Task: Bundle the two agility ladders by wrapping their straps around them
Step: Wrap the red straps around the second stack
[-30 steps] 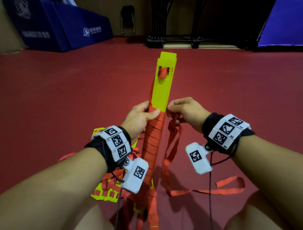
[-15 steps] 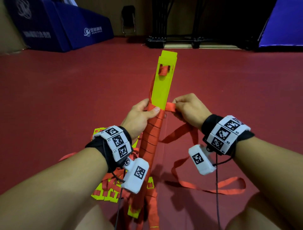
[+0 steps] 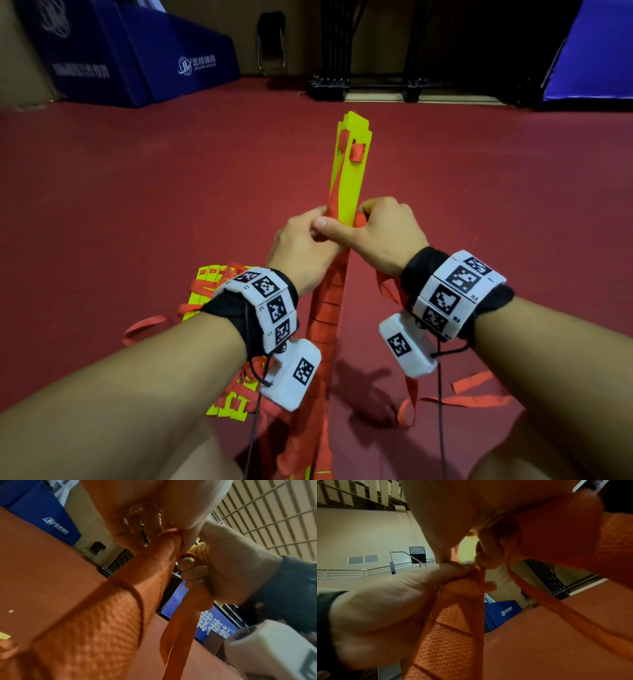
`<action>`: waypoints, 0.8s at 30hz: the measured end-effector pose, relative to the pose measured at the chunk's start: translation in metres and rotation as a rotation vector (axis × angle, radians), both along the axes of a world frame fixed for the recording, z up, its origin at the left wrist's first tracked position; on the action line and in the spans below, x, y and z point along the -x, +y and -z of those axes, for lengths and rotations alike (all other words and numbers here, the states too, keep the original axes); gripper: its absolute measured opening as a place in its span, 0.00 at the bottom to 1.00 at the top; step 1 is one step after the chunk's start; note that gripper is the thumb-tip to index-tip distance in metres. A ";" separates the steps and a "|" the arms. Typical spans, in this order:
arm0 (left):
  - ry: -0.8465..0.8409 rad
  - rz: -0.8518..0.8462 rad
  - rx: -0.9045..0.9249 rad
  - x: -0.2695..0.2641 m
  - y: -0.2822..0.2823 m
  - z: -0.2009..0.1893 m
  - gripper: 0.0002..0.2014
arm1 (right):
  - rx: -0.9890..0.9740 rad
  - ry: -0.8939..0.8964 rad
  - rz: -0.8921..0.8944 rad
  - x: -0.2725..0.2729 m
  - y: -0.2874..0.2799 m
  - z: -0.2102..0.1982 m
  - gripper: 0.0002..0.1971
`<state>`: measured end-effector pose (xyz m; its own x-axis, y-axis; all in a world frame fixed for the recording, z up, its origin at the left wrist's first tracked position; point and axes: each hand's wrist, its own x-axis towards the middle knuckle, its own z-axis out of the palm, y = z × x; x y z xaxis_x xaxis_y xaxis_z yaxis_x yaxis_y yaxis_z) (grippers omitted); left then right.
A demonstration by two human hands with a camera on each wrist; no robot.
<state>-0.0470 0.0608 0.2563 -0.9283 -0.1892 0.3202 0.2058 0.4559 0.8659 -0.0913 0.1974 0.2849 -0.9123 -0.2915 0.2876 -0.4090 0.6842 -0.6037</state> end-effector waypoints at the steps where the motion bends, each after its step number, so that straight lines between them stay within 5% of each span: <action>1: -0.009 0.029 0.019 0.001 0.001 0.001 0.10 | -0.004 -0.001 0.000 0.000 0.000 0.000 0.34; 11: -0.225 0.255 -0.251 0.002 -0.006 0.002 0.11 | 0.049 -0.076 -0.230 0.013 0.013 -0.003 0.24; 18: -0.132 0.131 -0.118 0.004 -0.008 0.009 0.12 | -0.007 -0.061 -0.154 0.016 0.017 -0.007 0.20; 21: -0.123 0.101 -0.066 0.006 -0.008 0.011 0.23 | -0.032 -0.087 -0.138 0.016 0.019 -0.008 0.19; 24: -0.123 0.080 -0.051 0.010 -0.011 0.013 0.22 | 0.037 -0.133 -0.169 0.018 0.021 -0.007 0.19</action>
